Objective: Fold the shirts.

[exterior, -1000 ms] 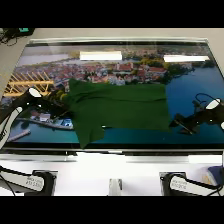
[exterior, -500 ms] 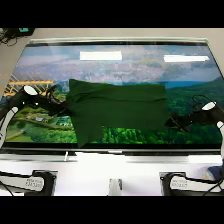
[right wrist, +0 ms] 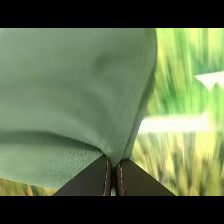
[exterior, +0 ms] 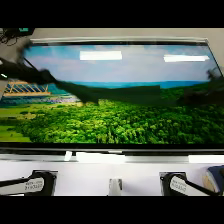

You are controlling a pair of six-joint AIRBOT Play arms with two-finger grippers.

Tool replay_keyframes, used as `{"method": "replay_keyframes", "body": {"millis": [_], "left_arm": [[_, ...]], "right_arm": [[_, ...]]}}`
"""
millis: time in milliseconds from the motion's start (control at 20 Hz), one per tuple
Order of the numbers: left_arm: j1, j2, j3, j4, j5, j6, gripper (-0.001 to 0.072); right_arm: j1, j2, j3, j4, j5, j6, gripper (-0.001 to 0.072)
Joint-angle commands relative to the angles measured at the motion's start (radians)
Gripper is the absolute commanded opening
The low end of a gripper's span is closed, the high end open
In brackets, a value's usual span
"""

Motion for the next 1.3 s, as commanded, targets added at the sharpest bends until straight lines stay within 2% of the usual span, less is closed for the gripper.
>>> {"method": "replay_keyframes", "body": {"millis": [0, 100, 200, 300, 500, 650, 750, 900, 1000, 1050, 1150, 1250], "left_arm": [[0.002, 0.171, 0.443, 0.024, 0.080, -0.003, 0.0031], [0.004, 0.331, 0.486, 0.051, 0.337, -0.003, 0.0031], [0.003, 0.510, 0.372, 0.052, 0.569, -0.061, 0.0031], [0.003, 0.649, 0.241, 0.052, 0.645, -0.093, 0.0031], [0.003, 0.707, 0.199, 0.088, 0.531, -0.128, 0.0030], [0.003, 0.700, 0.200, 0.148, 0.457, -0.161, 0.0030], [0.003, 0.681, 0.200, 0.177, 0.346, -0.161, 0.0030], [0.003, 0.586, 0.200, 0.237, 0.107, -0.204, 0.0031], [0.002, 0.472, 0.179, 0.236, -0.081, -0.178, 0.0031], [0.002, 0.410, 0.151, 0.236, -0.145, -0.164, 0.0031], [0.002, 0.283, 0.050, 0.236, -0.166, -0.140, 0.0030], [0.002, 0.164, -0.058, 0.234, -0.085, -0.137, 0.0031]], "right_arm": [[-0.001, 0.222, 0.334, 0.005, -0.147, -0.019, 0.0021], [-0.001, 0.359, 0.453, -0.010, -0.261, 0.029, 0.0021], [-0.001, 0.486, 0.476, -0.037, -0.291, 0.131, 0.0021], [-0.001, 0.573, 0.476, -0.082, -0.259, 0.167, 0.0022], [-0.001, 0.622, 0.477, -0.211, -0.245, 0.153, 0.0022], [-0.001, 0.619, 0.477, -0.214, -0.176, 0.153, 0.0022], [-0.001, 0.597, 0.477, -0.252, -0.045, 0.153, 0.0021], [-0.001, 0.491, 0.476, -0.307, 0.246, 0.152, 0.0021], [-0.001, 0.377, 0.459, -0.306, 0.440, 0.165, 0.0020], [-0.001, 0.328, 0.428, -0.311, 0.470, 0.166, 0.0020], [0.002, 0.232, 0.341, -0.354, 0.431, 0.166, 0.0020], [0.059, 0.108, 0.275, -0.457, 0.397, 0.196, 0.0020]]}}
